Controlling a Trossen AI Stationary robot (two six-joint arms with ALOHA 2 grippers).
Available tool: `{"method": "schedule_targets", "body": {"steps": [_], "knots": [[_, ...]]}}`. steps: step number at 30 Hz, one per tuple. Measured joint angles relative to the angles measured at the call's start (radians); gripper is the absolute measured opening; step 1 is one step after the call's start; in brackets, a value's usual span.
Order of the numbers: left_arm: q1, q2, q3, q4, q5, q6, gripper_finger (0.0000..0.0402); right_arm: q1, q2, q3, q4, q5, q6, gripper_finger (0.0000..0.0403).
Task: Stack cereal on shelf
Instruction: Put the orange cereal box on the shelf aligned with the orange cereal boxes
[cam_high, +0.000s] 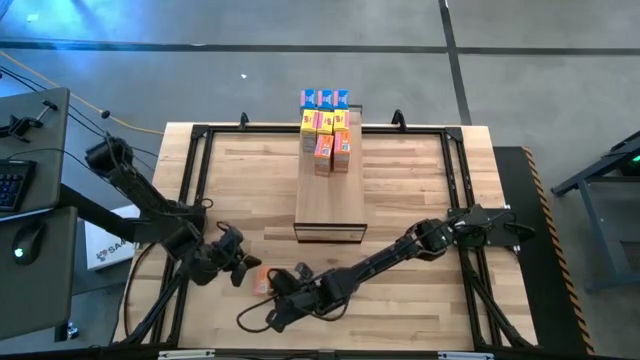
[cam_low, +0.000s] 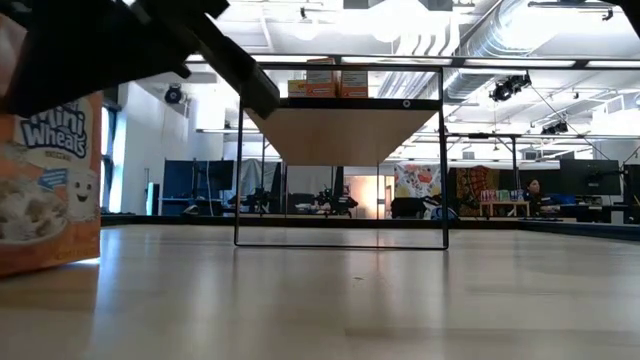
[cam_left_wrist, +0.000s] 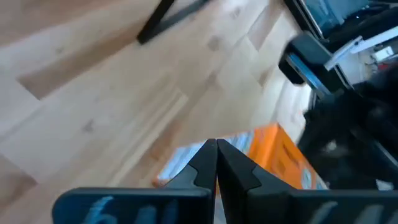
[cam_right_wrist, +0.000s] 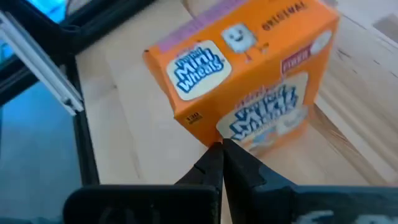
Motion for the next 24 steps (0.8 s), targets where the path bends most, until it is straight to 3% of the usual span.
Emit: {"method": "schedule_targets", "body": {"steps": [5,10,14,18,21,24], "knots": [[0.030,-0.067,0.000,-0.041,0.009,0.049,0.0003,-0.005,0.000,0.000,0.045,0.000,-0.042,0.0000],[0.011,-0.239,0.000,-0.160,0.020,0.046,0.0003,-0.006,0.000,0.000,0.053,-0.001,-0.064,0.0000],[0.008,-0.337,0.000,-0.184,0.146,0.003,0.0010,-0.007,-0.001,0.000,0.053,-0.005,-0.081,0.0000],[0.002,-0.340,0.000,-0.093,0.257,-0.021,0.0051,-0.007,-0.002,0.000,0.049,-0.009,-0.130,0.0000],[-0.006,-0.302,0.035,-0.070,0.250,-0.002,0.0098,-0.001,-0.021,0.020,-0.048,0.000,-0.154,0.0000],[-0.006,-0.252,0.112,-0.147,0.223,0.016,0.0146,0.009,-0.067,0.046,-0.202,0.022,-0.156,0.0000]]}}
